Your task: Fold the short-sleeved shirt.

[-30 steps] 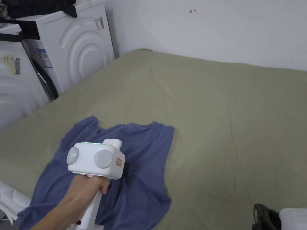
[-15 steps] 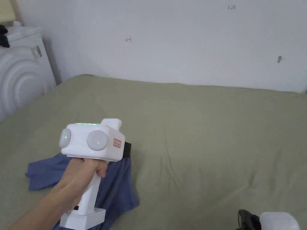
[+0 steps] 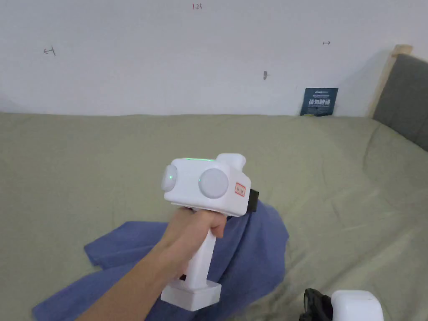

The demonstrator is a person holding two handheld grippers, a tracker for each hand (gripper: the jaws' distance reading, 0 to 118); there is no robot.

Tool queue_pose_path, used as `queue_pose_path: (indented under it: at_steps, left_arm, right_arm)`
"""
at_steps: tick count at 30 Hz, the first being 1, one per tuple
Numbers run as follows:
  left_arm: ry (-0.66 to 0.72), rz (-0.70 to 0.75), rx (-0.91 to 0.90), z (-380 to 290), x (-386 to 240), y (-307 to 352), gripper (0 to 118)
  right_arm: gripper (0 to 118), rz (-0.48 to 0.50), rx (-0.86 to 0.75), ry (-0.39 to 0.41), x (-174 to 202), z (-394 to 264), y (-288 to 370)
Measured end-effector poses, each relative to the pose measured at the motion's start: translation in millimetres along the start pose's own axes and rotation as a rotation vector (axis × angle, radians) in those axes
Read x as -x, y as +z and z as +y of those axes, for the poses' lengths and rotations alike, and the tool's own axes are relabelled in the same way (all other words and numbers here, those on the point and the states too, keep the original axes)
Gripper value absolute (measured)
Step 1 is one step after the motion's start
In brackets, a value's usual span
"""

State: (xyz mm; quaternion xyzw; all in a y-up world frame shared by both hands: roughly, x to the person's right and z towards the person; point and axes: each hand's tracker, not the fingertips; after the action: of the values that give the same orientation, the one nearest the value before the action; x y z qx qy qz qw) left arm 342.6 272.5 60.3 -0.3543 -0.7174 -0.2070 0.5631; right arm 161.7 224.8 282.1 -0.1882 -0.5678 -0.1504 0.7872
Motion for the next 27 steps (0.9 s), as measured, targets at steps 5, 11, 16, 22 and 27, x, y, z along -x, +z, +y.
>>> queue_pose_path:
  at_steps: [5, 11, 16, 22, 27]
  left_arm:
    - [0.061, 0.139, 0.17, -48, 31, -94, 2]
    - [0.089, 0.176, 0.127, -69, 51, -88, 117]
    - [0.127, 0.211, -0.001, -75, 62, -2, 118]
    - [0.156, 0.349, -0.287, -136, 62, 153, 112]
    - [0.138, 0.487, -0.452, -203, 54, 252, 0]
  right_arm:
    - [2, -0.022, 0.032, -0.01, -11, -7, -11]
    - [2, -0.035, 0.053, -0.005, -19, -9, -19]
    - [2, -0.033, 0.039, -0.017, -15, -3, -12]
    - [2, 0.001, -0.033, 0.019, 2, 7, 15]
    - [2, 0.039, -0.077, 0.027, 19, 11, 48]
